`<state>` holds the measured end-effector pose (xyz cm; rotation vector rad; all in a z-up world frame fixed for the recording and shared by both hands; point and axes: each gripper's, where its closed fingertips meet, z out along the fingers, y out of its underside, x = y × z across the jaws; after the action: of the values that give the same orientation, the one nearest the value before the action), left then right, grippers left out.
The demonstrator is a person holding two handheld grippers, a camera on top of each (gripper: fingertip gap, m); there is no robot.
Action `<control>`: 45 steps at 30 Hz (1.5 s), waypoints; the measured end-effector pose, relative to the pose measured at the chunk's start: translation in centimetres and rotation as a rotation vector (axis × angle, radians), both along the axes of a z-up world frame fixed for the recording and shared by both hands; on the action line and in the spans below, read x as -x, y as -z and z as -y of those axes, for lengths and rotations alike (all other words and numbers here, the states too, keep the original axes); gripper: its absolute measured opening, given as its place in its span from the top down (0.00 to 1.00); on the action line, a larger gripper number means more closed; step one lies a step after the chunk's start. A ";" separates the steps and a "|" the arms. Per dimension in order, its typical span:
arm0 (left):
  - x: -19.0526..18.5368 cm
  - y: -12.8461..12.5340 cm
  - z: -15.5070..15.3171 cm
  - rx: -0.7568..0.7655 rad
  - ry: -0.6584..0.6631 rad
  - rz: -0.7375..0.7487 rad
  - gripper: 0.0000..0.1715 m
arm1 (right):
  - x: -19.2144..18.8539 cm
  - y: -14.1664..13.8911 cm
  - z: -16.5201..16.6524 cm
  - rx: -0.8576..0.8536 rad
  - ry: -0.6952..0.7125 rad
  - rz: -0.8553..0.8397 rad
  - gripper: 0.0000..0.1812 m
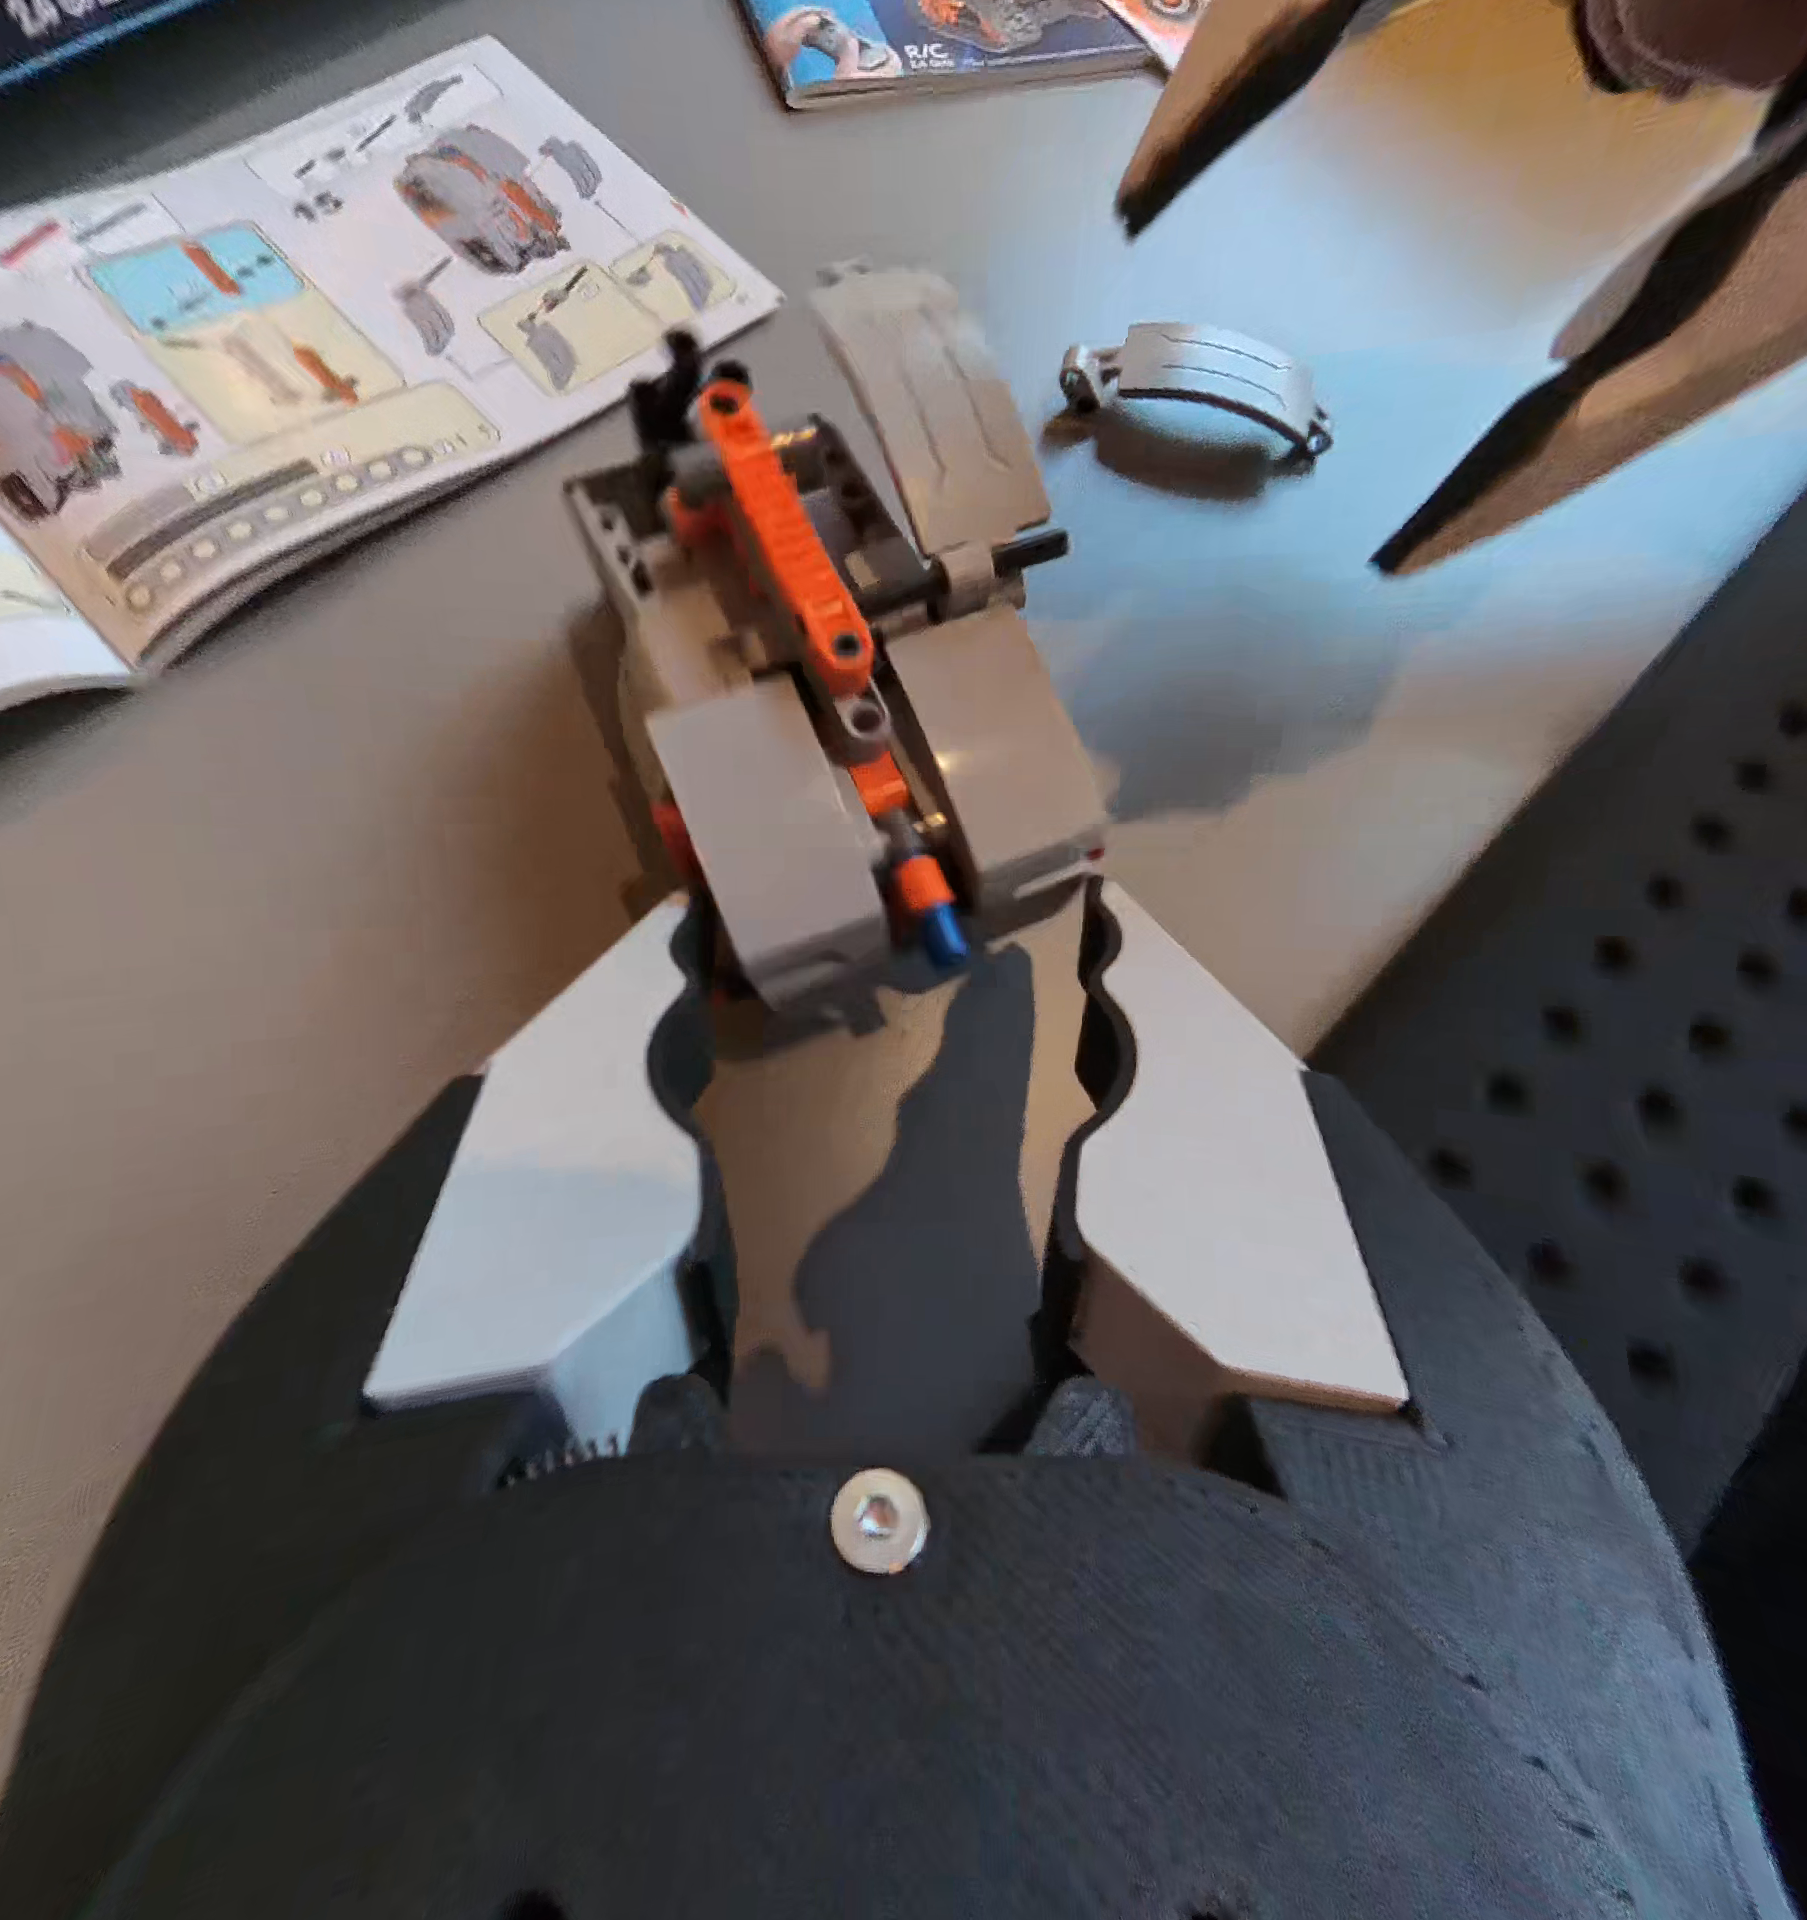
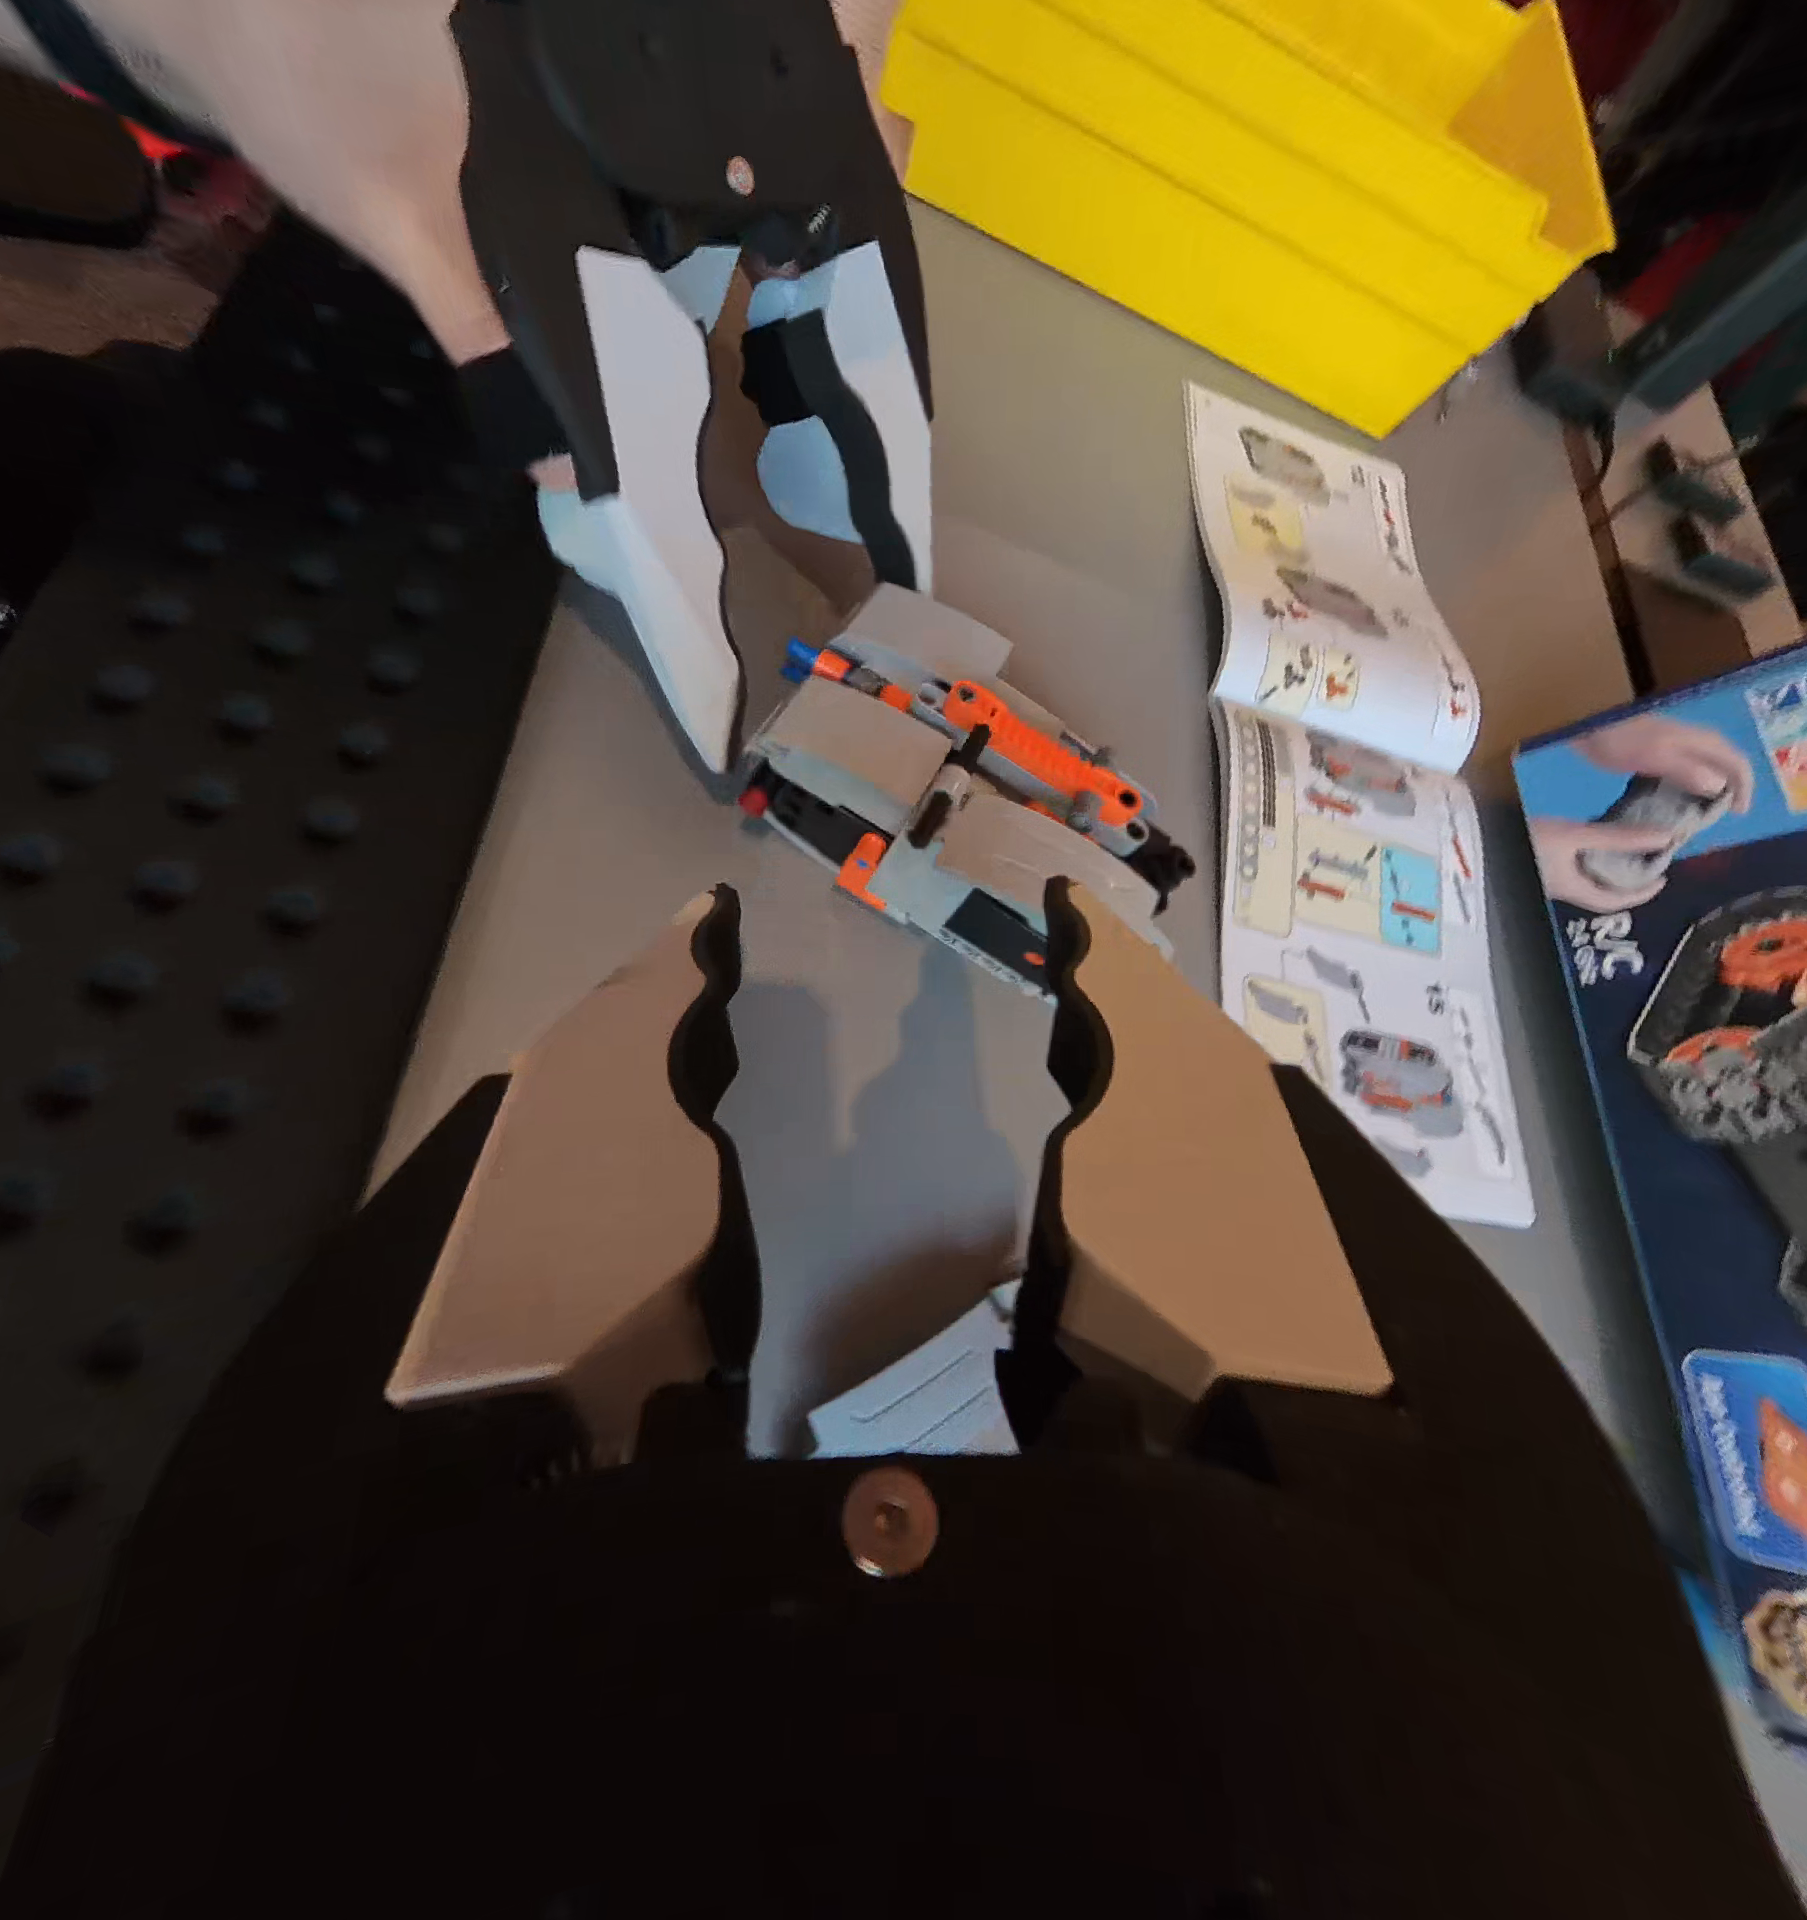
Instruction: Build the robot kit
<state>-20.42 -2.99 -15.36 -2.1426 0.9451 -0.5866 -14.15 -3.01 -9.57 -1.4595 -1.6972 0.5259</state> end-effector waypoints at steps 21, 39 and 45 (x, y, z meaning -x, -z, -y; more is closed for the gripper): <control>-0.8 1.1 -0.5 0.016 0.257 -0.039 0.48 | 4.1 2.8 -0.3 0.075 -0.414 0.467 0.66; -0.8 1.2 0.2 0.006 0.409 -0.033 0.48 | 5.3 2.8 0.6 0.168 -0.405 0.386 0.74; -0.8 1.2 0.2 0.006 0.426 -0.057 0.48 | 5.3 2.8 0.7 0.138 -0.420 0.384 0.75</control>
<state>-19.61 -3.23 -16.59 -1.9787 1.4483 -0.7339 -19.46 -3.68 -12.37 -1.3620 -2.3379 0.6232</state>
